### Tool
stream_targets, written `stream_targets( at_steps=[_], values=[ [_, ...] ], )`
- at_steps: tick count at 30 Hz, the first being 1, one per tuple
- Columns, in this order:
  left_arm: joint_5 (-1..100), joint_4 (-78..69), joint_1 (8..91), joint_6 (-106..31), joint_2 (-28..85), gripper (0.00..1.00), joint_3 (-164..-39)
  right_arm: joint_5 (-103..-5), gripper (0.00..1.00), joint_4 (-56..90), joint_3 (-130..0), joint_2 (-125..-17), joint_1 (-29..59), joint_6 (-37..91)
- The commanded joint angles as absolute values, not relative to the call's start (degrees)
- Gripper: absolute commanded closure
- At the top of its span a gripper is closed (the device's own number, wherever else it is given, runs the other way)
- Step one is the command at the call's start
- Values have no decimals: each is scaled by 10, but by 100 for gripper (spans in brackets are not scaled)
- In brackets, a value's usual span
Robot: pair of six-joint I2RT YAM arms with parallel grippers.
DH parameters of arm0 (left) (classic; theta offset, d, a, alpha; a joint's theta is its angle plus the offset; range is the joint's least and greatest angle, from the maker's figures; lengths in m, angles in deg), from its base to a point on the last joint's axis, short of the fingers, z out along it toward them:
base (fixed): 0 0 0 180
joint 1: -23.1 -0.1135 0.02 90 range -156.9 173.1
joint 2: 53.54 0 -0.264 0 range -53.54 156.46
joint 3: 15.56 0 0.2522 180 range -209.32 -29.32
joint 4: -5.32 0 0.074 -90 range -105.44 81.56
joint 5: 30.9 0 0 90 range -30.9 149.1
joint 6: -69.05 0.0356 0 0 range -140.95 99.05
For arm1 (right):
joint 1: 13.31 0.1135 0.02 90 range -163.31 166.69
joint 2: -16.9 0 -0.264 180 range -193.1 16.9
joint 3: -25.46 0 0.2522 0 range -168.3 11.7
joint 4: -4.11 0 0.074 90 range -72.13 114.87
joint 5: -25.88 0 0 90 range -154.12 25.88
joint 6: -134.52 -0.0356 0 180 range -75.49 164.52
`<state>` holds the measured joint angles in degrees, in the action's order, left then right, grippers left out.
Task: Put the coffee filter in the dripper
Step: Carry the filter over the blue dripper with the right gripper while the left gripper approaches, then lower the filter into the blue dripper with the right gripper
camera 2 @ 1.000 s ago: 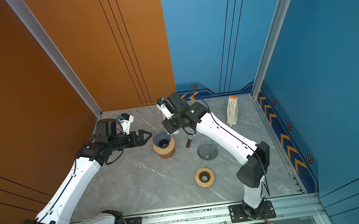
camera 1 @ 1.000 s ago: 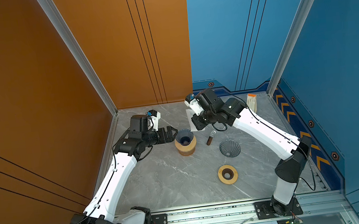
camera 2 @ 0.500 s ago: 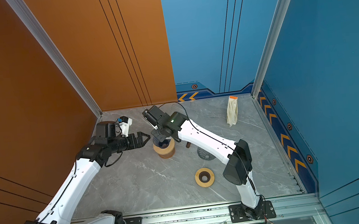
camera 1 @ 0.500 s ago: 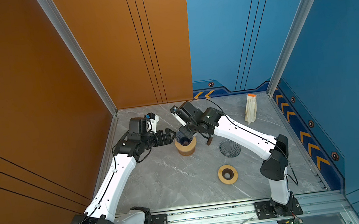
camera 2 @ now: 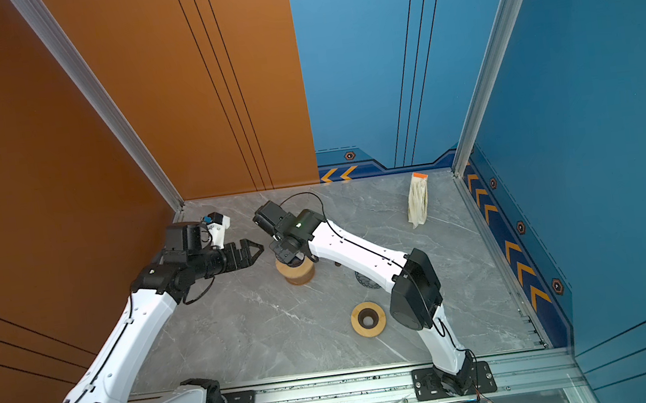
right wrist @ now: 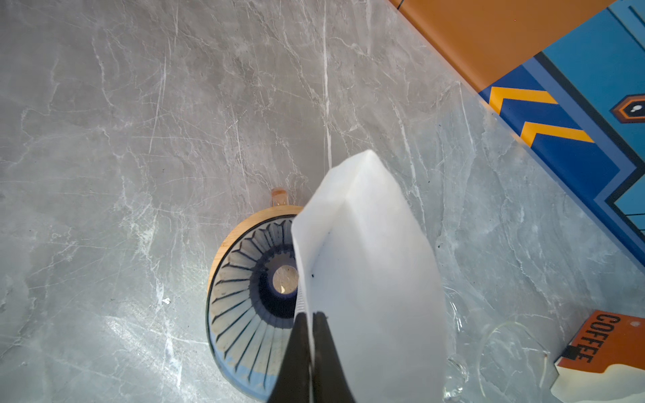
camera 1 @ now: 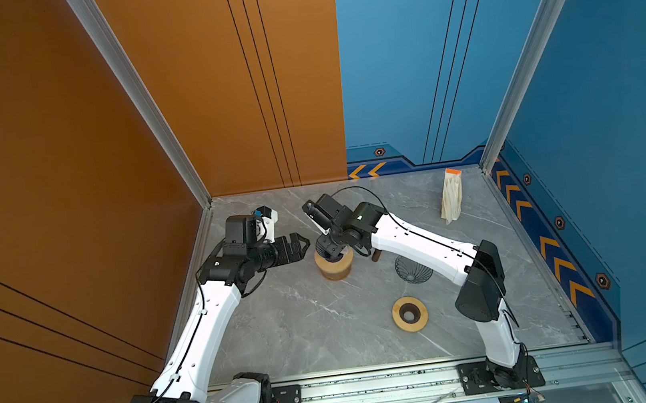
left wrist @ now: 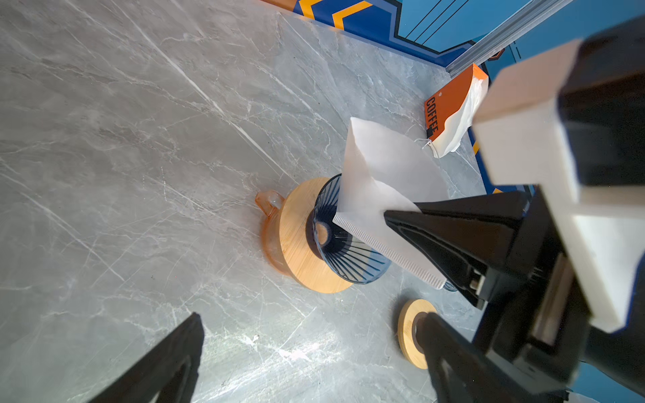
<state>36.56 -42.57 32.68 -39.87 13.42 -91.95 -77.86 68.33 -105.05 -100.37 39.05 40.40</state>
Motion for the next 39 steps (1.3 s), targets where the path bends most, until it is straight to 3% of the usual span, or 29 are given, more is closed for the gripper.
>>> stream_targets(
  at_steps=[1,17,21,28,39],
  values=[
    [359,-432,322,-391,131,2,-913,-751,100,676,-1041,-1016,393,375],
    [358,-433,321,-400,143,2,-920,-685,100,678,-1043,-1048,376,334],
    [360,-432,322,-403,148,2,-922,-672,96,678,-1050,-1047,376,333],
    [363,-432,323,-410,158,2,-938,-654,78,677,-1054,-1023,375,330],
    [357,-429,331,-410,197,2,-986,-652,65,670,-1055,-970,376,336]
  ],
)
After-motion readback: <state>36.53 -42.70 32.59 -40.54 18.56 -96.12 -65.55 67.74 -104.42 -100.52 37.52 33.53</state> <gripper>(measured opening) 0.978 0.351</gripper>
